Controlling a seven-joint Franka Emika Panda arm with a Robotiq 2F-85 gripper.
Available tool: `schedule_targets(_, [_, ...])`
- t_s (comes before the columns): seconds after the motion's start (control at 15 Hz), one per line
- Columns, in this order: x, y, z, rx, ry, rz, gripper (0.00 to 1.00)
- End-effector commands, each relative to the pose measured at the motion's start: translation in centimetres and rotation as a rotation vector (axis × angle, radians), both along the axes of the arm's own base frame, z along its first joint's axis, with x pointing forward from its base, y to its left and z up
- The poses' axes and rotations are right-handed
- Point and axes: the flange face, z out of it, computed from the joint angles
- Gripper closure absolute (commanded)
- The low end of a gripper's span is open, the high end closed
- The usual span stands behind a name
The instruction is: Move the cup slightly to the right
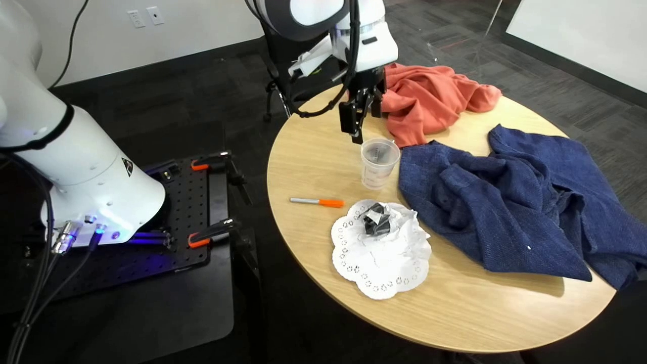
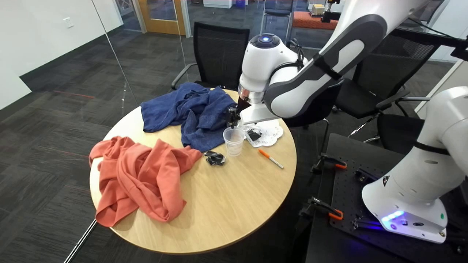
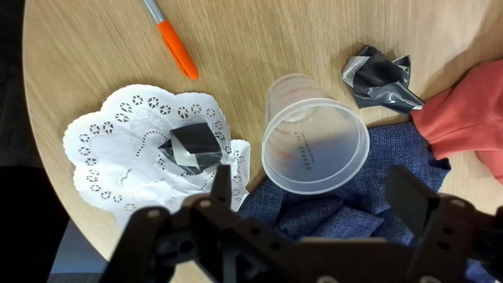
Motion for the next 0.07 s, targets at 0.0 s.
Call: schedule_targets(0.0, [-0.10,0.05,0.11,0.002,-0.001,0.002,0.00])
